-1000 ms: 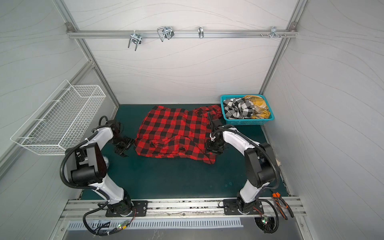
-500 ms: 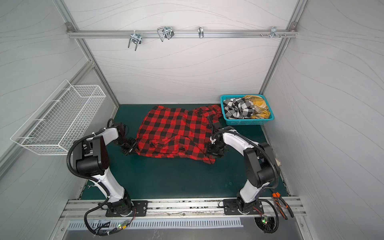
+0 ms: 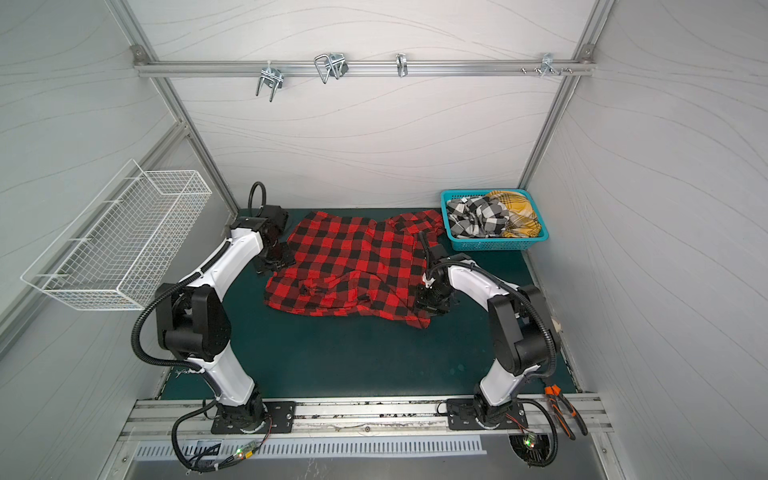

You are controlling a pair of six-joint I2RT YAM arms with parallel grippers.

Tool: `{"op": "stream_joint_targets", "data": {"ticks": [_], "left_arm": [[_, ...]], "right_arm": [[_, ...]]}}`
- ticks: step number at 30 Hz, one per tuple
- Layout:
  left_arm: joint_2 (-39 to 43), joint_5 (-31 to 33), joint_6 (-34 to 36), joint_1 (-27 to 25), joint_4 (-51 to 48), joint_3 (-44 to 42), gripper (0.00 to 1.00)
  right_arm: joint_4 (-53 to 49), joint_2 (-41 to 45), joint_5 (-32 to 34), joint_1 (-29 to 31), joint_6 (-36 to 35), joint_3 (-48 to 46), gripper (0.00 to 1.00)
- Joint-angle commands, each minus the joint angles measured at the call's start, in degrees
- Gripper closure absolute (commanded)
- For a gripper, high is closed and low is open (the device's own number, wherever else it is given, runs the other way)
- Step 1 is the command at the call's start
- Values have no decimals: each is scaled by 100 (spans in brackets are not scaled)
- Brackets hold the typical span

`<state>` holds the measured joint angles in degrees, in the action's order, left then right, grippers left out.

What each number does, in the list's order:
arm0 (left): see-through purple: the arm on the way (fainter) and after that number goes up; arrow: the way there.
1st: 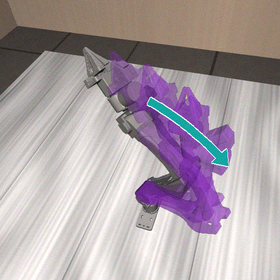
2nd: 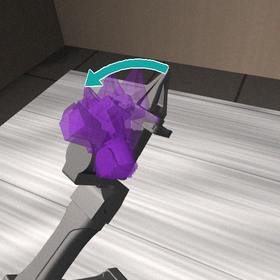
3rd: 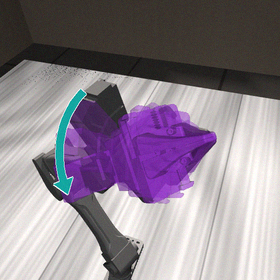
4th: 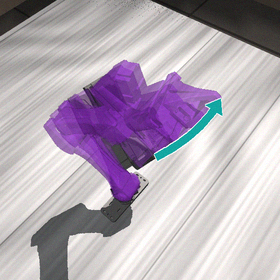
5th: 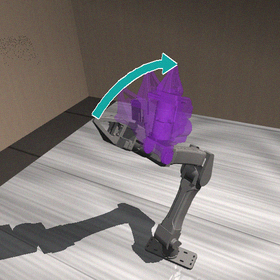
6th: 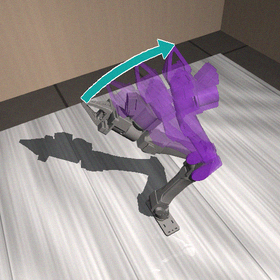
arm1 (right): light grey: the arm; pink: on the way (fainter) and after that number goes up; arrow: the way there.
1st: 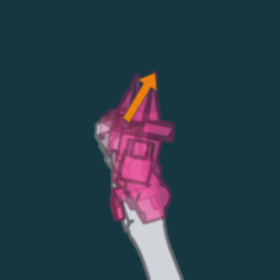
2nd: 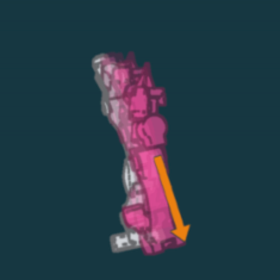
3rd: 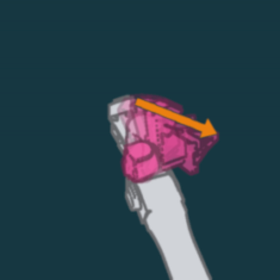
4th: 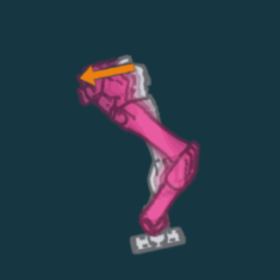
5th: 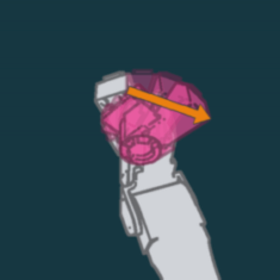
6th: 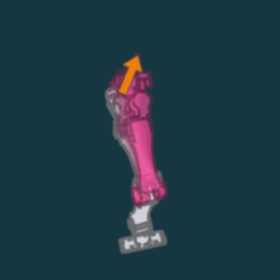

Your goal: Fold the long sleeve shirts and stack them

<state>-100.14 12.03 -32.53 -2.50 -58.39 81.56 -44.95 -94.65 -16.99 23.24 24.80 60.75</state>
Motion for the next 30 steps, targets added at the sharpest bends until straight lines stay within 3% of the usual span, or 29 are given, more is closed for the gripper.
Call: {"op": "stream_joint_targets", "data": {"ticks": [1, 4, 7, 17, 28, 30], "left_arm": [[308, -911, -245, 763, 126, -972, 41], [485, -2011, -271, 1463, 937, -1632, 46], [342, -2578, -207, 1699, 1383, -1660, 48], [-362, -2507, -312, 1696, 1753, -1518, 49], [-456, -2377, -291, 1697, 1364, -1498, 81], [-325, -2180, -263, 1694, 1113, -1444, 93]], "right_arm": [[-70, 201, -4, -15, -126, -120, 52], [5, 211, -115, -5, -118, -203, 52], [81, 201, -186, 26, -99, -281, 52], [164, 290, -245, 49, -46, -437, 52], [110, 222, -192, 7, -54, -345, 52], [89, 220, -197, -2, -54, -306, 52]]}}
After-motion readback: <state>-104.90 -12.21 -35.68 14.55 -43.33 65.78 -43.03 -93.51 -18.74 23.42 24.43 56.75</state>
